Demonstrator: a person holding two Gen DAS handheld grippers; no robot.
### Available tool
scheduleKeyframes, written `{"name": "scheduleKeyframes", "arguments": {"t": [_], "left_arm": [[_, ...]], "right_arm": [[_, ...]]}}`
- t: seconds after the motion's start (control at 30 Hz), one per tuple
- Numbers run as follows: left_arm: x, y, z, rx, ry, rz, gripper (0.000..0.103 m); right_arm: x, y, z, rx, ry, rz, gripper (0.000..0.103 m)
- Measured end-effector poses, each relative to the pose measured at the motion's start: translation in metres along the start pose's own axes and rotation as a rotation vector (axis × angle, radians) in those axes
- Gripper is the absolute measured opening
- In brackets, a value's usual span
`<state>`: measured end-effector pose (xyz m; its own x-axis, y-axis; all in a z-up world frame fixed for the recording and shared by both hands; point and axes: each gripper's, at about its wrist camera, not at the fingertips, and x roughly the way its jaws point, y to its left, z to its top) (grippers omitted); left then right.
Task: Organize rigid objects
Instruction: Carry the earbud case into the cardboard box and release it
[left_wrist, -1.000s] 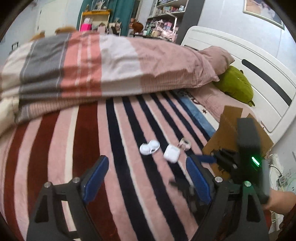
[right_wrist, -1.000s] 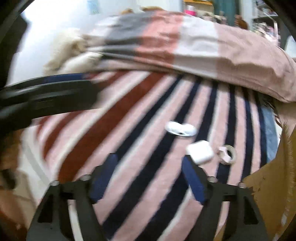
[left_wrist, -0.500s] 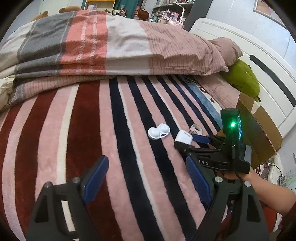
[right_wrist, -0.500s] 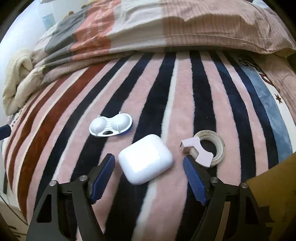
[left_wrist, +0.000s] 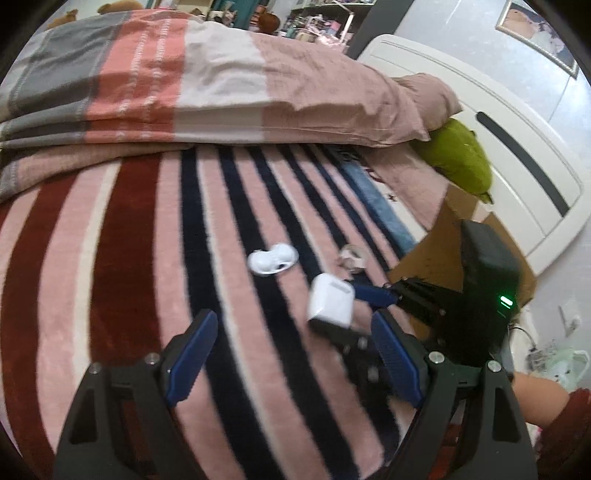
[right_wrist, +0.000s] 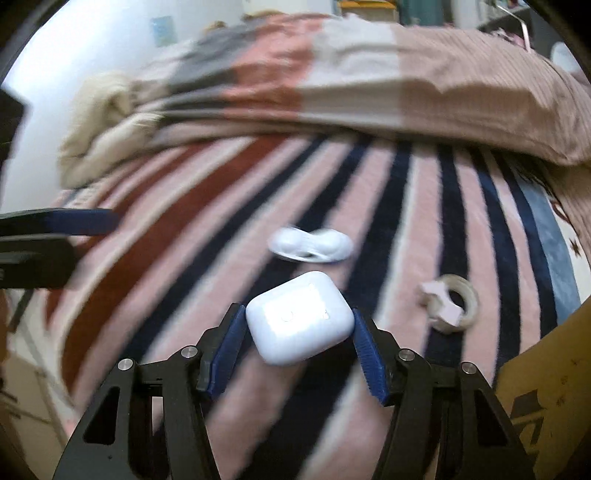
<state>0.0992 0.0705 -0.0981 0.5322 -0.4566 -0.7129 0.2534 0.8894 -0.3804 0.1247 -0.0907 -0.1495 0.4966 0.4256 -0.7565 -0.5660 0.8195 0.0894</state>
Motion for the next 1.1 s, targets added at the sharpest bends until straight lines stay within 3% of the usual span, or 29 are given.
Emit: {"name": "scheduleKeyframes", "arguments": {"t": [0.2,0.27,0.43,0.93,1.1], "left_arm": [[-0.004,-0.033,0.011,0.017,-0.008,-0.115,0.08],[-0.008,-0.042,0.016,0.021,-0.019,-0.135,0.072],[-0.008,-0.075,0.032,0.056,-0.016,-0.246,0.035],[0.064,-0.213,0.07,0.246,0.093,-0.335,0.035],[0.09,-0.239,0.072,0.276,0.144,-0.338,0.035]], "right_arm": [[-0.057,0.044,0.012,-0.115,-0.085,0.07,0.055],[-0.076,0.051,0.015,-0.139,-0.113,0.061,0.055],[-0.12,0.044,0.02,-0.142,-0.18,0.007,0.055],[-0.201,-0.068,-0.006,0.014,-0.224,-0.144,0.055],[-0.211,-0.101,-0.02,0.066,-0.202,-0.17,0.055]]}}
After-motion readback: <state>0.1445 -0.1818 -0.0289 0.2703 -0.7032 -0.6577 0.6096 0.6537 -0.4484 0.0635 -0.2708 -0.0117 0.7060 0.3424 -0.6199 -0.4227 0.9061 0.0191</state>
